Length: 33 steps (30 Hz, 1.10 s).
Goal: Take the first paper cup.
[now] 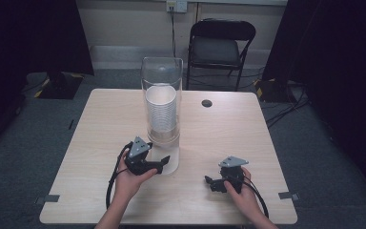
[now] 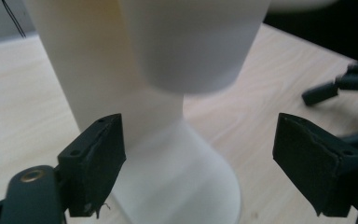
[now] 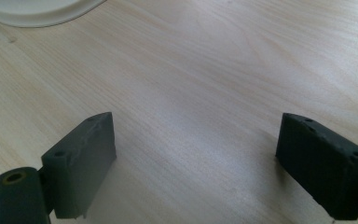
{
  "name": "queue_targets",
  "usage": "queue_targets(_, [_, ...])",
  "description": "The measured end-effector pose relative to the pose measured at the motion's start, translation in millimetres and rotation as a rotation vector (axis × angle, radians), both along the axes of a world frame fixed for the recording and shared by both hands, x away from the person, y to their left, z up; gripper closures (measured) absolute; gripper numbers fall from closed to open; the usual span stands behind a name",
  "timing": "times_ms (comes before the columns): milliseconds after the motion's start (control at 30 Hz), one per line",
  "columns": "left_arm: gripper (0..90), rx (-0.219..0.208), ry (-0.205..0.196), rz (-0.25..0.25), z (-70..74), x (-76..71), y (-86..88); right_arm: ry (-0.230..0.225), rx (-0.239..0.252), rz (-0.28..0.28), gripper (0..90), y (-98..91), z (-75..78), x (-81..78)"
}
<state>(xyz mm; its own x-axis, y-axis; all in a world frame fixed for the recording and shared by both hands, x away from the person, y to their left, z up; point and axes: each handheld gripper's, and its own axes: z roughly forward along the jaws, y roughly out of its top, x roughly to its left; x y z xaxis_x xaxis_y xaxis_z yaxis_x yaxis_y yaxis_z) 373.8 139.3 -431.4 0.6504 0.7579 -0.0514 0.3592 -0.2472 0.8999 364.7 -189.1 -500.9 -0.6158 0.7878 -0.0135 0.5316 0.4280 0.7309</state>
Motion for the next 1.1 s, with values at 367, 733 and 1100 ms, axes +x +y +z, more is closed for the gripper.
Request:
queue_targets(367, [19.9, -0.048, -0.018, 0.04, 3.0, 12.5, -3.6, -0.001, -0.002, -0.001, 11.3, 0.0, 0.0, -0.1])
queue_targets(733, [27.2, -0.034, -0.053, 0.03, 12.1, 21.4, -11.5, -0.001, -0.001, -0.002, 11.3, 0.1, 0.0, -0.1])
queue_targets(1100, [35.9, -0.004, -0.056, 0.002, 10.2, 23.3, -13.0, -0.001, -0.002, -0.001, 11.3, 0.0, 0.0, -0.1])
